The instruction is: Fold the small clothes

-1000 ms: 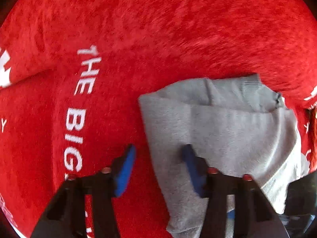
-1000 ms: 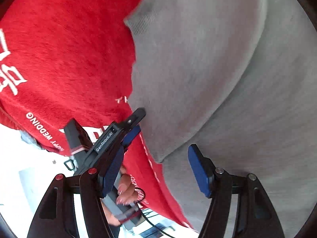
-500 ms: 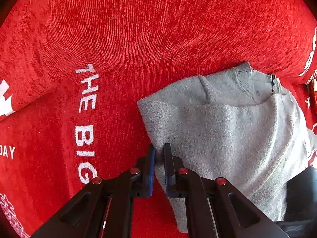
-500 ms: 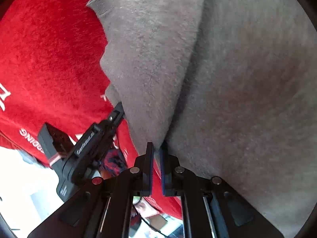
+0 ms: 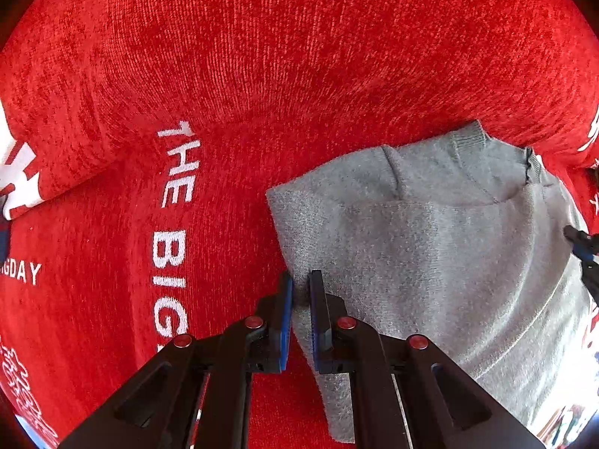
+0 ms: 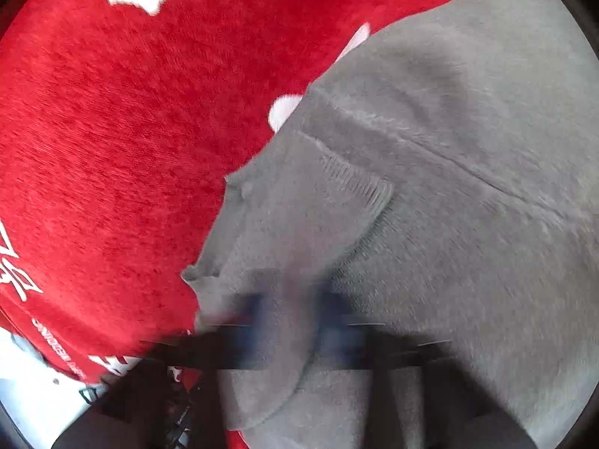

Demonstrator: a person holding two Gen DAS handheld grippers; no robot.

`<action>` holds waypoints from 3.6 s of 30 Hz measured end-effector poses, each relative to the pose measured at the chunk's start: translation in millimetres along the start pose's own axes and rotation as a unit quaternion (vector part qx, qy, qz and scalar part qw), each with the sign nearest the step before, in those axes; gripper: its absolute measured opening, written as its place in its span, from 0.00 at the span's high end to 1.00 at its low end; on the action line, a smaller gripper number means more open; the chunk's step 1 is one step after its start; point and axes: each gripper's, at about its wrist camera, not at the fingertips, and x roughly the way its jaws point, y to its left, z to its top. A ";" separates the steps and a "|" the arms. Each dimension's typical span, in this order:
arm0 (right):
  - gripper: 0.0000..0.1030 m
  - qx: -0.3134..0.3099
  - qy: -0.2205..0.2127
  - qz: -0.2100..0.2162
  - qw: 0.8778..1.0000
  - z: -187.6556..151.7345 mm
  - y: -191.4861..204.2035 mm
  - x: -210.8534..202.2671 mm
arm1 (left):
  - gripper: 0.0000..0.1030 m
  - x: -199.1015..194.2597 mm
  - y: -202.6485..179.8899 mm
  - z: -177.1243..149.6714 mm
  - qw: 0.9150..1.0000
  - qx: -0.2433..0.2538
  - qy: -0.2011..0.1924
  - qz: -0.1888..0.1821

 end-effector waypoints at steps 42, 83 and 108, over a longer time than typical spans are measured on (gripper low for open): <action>0.41 -0.079 0.052 -0.081 0.992 -28.9 -39.1 -91.4 | 0.90 -35.6 -103.9 -69.8 0.999 0.001 0.026 0.042; 0.22 0.166 -0.106 -0.031 0.980 54.1 -241.8 -225.5 | 0.02 -10.1 -342.1 -65.6 0.994 0.088 0.056 -0.013; 0.93 0.246 -0.166 0.164 0.941 106.7 -248.0 -218.3 | 0.02 -1.1 -338.1 -52.8 0.998 0.043 0.047 -0.009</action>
